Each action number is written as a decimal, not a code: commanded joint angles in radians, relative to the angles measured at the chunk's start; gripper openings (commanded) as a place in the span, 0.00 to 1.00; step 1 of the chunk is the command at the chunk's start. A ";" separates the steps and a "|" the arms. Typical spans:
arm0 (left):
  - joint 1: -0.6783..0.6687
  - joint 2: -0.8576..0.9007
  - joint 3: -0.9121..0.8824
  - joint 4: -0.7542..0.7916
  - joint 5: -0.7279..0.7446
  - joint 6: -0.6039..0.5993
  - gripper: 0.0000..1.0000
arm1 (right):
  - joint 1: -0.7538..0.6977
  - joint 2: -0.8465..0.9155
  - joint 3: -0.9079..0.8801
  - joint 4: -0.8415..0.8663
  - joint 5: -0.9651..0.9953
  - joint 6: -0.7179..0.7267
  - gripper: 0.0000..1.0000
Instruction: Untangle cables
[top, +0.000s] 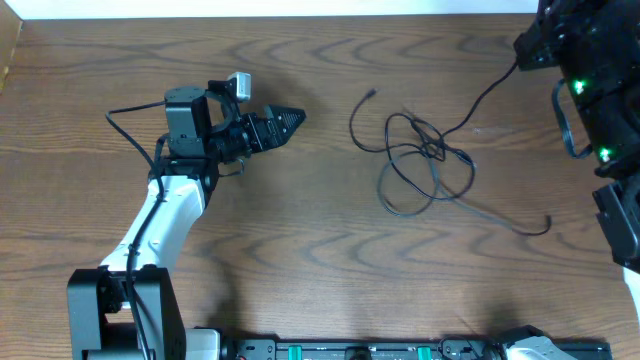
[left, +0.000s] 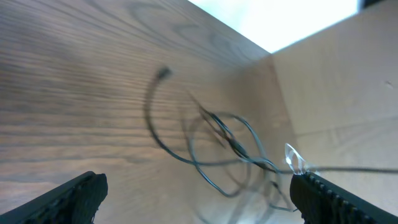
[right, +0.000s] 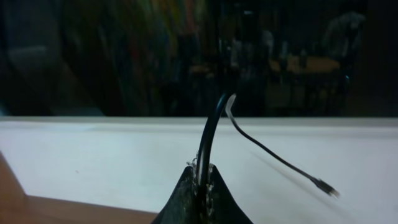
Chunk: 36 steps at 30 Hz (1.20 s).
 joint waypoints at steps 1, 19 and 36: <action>0.002 0.006 -0.004 0.001 -0.101 0.006 0.99 | -0.005 -0.014 0.027 0.008 -0.056 0.046 0.01; -0.190 0.000 -0.003 0.192 0.157 0.378 0.99 | -0.005 0.153 0.027 0.055 -0.511 0.203 0.01; -0.567 0.000 -0.003 -0.227 -0.638 0.628 0.98 | -0.055 0.153 0.027 0.005 -0.497 0.197 0.01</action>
